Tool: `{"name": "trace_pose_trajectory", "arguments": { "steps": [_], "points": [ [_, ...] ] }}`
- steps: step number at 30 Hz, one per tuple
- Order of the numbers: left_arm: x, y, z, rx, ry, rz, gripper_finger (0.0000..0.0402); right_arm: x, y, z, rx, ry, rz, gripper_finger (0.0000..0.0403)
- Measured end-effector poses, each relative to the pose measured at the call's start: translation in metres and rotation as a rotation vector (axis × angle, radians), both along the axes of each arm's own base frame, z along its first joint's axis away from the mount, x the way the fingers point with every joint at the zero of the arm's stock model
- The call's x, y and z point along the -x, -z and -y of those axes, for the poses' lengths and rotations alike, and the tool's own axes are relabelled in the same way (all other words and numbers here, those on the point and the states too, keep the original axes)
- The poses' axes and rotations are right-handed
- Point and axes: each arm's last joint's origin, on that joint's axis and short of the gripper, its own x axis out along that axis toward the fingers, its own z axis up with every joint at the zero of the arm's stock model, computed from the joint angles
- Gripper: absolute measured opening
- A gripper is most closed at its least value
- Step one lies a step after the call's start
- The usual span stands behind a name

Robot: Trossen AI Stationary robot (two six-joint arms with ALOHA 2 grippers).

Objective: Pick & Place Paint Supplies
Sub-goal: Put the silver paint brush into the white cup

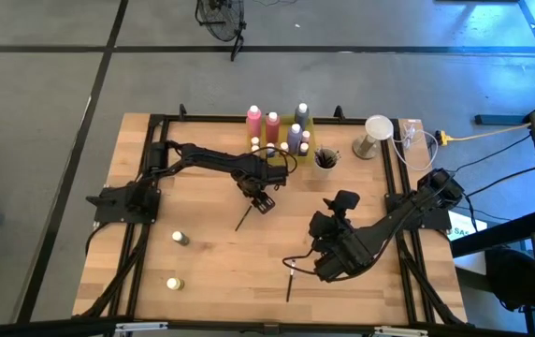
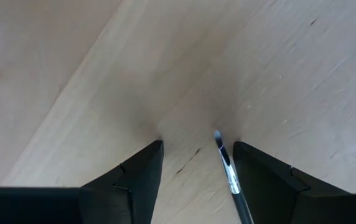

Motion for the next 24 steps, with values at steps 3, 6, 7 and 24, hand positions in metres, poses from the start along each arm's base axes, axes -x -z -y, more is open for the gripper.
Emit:
{"name": "trace_pose_trajectory", "arguments": {
  "steps": [3,6,7,24],
  "points": [
    [-0.0002,-0.0001,0.0001,-0.001,0.002,0.002,0.0196,0.0,0.0001,-0.0001,-0.004,0.001,-0.002,0.021],
    [-0.0004,-0.0003,0.0002,0.001,0.002,0.003,0.0196,0.0004,0.0006,-0.0003,-0.02,0.007,-0.015,0.021],
    [-0.0006,-0.0004,0.0008,0.001,0.003,0.004,0.0196,0.0005,0.0006,-0.0004,-0.021,0.006,-0.015,0.021],
    [-0.0055,-0.0005,0.0032,-0.005,0.007,0.042,0.0196,-0.0024,0.0006,0.0043,-0.021,0.022,-0.018,0.021]
  ]
}}
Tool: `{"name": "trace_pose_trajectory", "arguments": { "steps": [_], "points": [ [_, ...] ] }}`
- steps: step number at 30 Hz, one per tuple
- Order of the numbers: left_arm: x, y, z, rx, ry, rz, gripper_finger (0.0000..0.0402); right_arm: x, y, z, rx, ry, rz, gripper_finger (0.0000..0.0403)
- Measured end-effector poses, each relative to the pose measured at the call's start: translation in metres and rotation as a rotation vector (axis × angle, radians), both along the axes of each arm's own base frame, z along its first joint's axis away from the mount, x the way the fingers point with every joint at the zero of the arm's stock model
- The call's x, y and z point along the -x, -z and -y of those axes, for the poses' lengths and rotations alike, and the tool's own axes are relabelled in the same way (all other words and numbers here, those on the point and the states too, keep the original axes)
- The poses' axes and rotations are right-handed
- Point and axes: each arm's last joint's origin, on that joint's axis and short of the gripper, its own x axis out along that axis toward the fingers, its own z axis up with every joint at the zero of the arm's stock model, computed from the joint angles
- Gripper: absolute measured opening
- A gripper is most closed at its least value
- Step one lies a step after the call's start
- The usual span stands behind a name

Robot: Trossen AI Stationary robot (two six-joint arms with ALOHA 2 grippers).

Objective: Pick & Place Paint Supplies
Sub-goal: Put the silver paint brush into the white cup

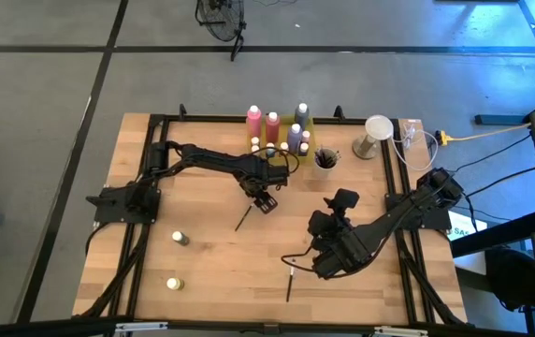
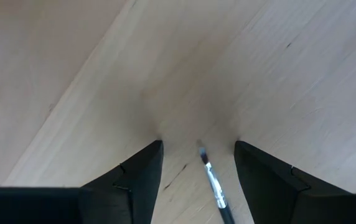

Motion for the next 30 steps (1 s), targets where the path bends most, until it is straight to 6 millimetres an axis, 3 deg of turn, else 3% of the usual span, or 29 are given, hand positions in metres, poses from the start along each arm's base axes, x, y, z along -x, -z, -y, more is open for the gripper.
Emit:
{"name": "trace_pose_trajectory", "arguments": {
  "steps": [30],
  "points": [
    [0.0017,0.0049,0.0009,0.018,0.018,-0.043,0.0193,0.0,0.0001,-0.0002,0.001,-0.002,-0.002,0.021]
  ]
}}
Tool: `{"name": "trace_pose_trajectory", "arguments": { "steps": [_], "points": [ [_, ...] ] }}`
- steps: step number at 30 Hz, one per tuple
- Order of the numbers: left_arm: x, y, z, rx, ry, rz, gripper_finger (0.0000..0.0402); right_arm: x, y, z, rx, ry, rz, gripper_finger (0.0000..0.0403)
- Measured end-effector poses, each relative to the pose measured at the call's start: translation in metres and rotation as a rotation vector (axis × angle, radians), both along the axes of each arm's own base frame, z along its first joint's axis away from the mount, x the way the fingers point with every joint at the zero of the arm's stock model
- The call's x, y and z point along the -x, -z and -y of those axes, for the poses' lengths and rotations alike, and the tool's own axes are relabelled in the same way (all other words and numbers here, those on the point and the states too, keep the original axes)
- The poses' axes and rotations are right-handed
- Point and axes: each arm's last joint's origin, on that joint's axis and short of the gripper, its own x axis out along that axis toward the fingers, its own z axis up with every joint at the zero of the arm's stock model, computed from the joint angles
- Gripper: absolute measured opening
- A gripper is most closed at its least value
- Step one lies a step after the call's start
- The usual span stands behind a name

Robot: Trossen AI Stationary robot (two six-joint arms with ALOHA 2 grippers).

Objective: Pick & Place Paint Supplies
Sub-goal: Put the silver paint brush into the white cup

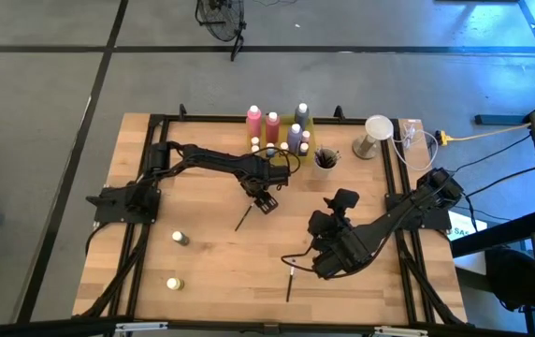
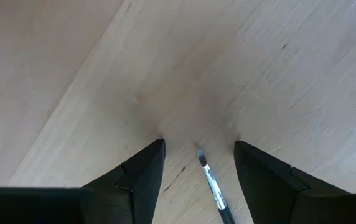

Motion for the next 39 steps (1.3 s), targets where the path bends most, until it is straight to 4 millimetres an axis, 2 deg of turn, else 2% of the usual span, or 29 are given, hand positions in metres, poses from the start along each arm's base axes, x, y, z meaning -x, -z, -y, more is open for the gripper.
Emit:
{"name": "trace_pose_trajectory", "arguments": {
  "steps": [12,19,39],
  "points": [
    [0.001,0.0,0.0,-0.004,-0.047,-0.006,0.0143,0.0,0.0,0.0,-0.002,0.0,0.003,0.021],
    [0.0,0.0,0.005,0.003,0.011,-0.008,0.0115,0.0,0.0,0.0,-0.004,0.0,0.006,0.021],
    [0.002,0.0,0.016,0.005,-0.001,-0.04,0.0111,0.0,0.001,-0.001,-0.025,0.006,-0.005,0.021]
  ]
}}
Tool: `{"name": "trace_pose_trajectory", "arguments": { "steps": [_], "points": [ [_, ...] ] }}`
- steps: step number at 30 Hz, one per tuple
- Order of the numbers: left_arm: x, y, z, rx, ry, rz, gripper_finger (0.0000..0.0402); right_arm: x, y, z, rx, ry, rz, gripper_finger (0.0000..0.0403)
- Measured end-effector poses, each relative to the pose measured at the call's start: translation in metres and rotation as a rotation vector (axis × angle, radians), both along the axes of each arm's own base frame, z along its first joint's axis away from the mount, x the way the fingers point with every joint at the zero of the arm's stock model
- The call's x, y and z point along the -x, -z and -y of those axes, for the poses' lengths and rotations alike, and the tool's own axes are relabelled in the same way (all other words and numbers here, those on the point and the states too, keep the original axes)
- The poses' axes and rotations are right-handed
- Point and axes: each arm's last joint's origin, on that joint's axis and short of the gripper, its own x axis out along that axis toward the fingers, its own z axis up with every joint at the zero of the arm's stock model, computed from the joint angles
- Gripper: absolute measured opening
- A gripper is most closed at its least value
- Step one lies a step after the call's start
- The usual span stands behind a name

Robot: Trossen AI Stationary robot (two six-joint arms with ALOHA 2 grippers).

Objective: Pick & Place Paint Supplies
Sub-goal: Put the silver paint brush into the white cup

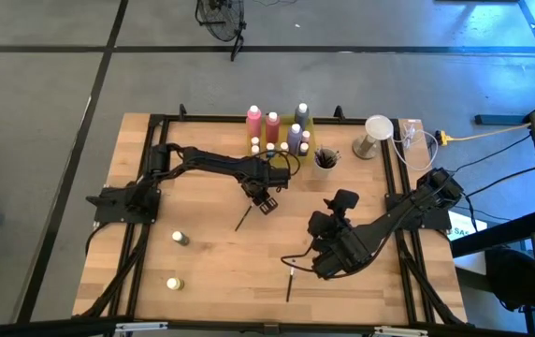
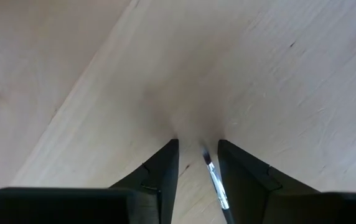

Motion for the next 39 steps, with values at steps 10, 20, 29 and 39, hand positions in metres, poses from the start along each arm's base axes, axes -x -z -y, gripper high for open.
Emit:
{"name": "trace_pose_trajectory", "arguments": {
  "steps": [10,20,29,39],
  "points": [
    [0.0004,0.0001,0.0024,0.005,-0.004,-0.006,0.0111,0.0,0.0001,0.0,-0.002,0.001,-0.001,0.021],
    [-0.0004,0.0004,-0.0012,0.011,-0.013,0.005,0.0079,0.0,0.0001,-0.0001,-0.003,0.001,-0.002,0.021],
    [-0.0001,0.0049,-0.0016,0.031,-0.005,-0.01,0.0019,0.0,0.0002,-0.0001,-0.006,0.002,-0.003,0.021],
    [-0.0012,0.0029,-0.0019,0.032,0.148,-0.005,0.0003,0.0002,0.0004,-0.0005,-0.015,0.004,-0.008,0.021]
  ]
}}
